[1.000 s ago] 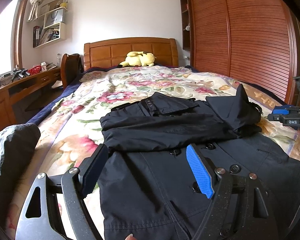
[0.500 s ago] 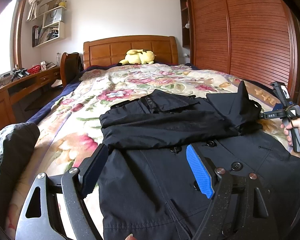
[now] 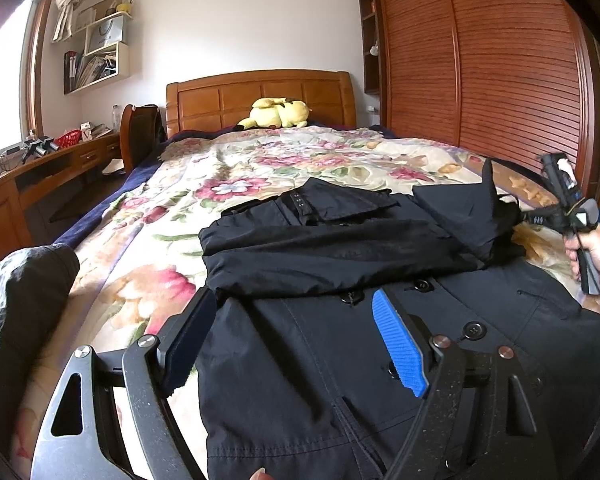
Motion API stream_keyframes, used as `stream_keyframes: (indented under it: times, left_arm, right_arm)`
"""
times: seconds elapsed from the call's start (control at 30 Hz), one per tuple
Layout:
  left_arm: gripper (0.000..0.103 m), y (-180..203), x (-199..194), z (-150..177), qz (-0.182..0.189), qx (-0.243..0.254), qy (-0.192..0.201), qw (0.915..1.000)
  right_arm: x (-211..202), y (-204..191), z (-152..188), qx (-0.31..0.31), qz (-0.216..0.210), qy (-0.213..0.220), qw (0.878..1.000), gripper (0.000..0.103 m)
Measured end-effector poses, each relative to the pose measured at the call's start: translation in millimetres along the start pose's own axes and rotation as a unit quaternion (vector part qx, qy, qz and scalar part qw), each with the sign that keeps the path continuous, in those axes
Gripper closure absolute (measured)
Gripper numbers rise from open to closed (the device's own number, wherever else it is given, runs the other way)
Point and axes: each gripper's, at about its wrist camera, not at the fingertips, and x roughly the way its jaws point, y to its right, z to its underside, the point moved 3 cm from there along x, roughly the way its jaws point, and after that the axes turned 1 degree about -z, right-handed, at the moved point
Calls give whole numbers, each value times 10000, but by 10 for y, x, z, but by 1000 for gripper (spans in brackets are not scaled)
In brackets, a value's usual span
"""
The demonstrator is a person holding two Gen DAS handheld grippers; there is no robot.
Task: Fold large clothes
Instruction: 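Lift the held sleeve with the right tool and fold it across the coat body, then lay the sleeve and coat side over the body with the right tool, release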
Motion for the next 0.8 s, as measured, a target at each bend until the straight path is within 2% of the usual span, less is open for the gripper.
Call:
stream_keyframes:
  times: [0.23, 0.33, 0.5, 0.67, 0.8]
  left_arm:
    - [22, -82, -82, -43, -27, -86, 89, 9999]
    - [22, -144, -137, -69, -93, -98, 154, 9998]
    - [22, -346, -226, -113, -204, -282, 251, 9991]
    - [22, -555, -263, -110, -317, -475, 283, 9980]
    - [22, -639, -257, -86, -382, -513, 247, 9976]
  right_arm:
    - [-677, -332, -349, -419, -289, 855, 9950, 99]
    - [-966, -613, -467, -657, -614, 1137, 9894, 99]
    - [-1409, -1255, -552, -1211, -1234, 1514, 9732, 99]
    - [-1643, -1772, -485, -1488, -1847, 1496, 9599, 98]
    - [-1701, -1996, -371, -1628, -2179, 1348, 9528, 80]
